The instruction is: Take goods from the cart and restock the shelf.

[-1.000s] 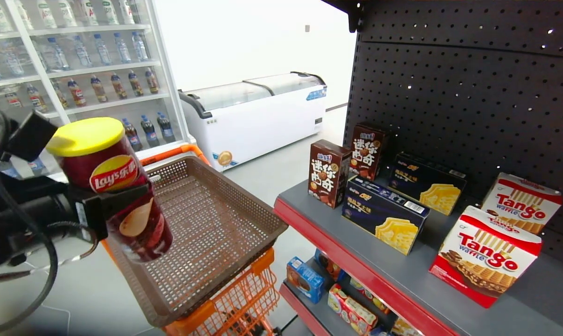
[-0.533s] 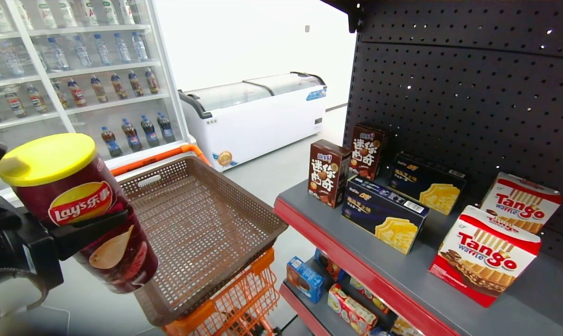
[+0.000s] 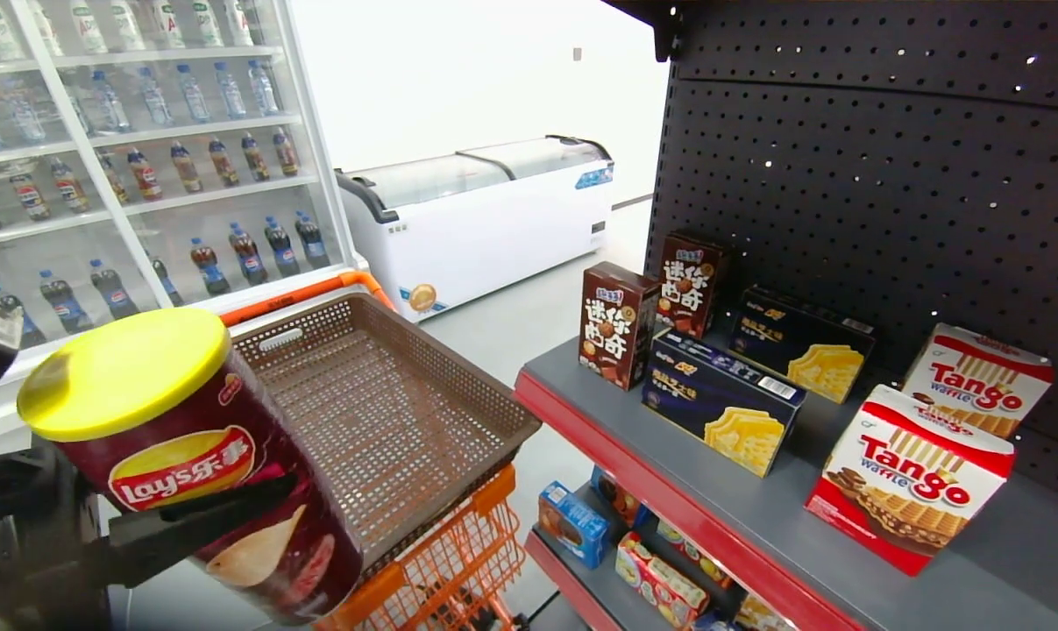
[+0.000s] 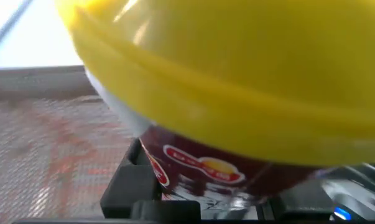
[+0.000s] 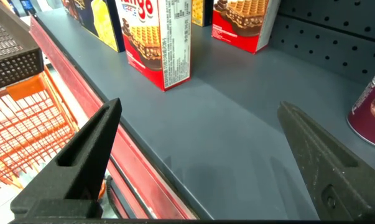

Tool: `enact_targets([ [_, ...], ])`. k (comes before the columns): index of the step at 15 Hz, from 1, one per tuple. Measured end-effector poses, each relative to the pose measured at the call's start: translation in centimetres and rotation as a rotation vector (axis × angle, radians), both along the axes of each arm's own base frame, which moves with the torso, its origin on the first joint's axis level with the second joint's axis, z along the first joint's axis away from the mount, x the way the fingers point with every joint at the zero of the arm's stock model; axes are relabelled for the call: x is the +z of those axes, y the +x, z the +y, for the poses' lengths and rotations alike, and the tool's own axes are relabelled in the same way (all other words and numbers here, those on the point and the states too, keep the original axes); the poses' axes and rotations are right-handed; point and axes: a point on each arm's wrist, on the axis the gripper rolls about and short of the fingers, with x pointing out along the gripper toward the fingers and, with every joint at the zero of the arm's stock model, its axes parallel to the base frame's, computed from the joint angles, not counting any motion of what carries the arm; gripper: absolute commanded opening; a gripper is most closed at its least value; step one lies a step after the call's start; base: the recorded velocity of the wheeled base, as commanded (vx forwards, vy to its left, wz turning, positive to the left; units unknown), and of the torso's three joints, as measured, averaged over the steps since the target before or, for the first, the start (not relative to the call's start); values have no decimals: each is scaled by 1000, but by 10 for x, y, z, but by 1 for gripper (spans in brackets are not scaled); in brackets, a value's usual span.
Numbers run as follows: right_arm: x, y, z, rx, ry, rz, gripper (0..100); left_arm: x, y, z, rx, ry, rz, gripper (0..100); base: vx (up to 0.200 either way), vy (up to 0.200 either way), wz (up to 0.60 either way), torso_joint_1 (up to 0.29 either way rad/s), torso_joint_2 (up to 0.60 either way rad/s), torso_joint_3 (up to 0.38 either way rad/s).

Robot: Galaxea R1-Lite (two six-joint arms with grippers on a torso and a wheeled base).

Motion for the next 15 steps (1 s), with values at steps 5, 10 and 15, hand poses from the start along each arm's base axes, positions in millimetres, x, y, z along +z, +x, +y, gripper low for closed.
enact_targets([
  [5,0,0,0,1,0,0,100,0,-5,-13,-251,-52,37,0,0,0,0,0,0,0],
  [10,0,0,0,1,0,0,100,-6,-5,-20,-401,-79,82,0,0,0,0,0,0,0],
  [15,0,0,0,2,0,0,100,-12,-2,-22,-415,-77,113,0,0,0,-360,-1,2,2],
])
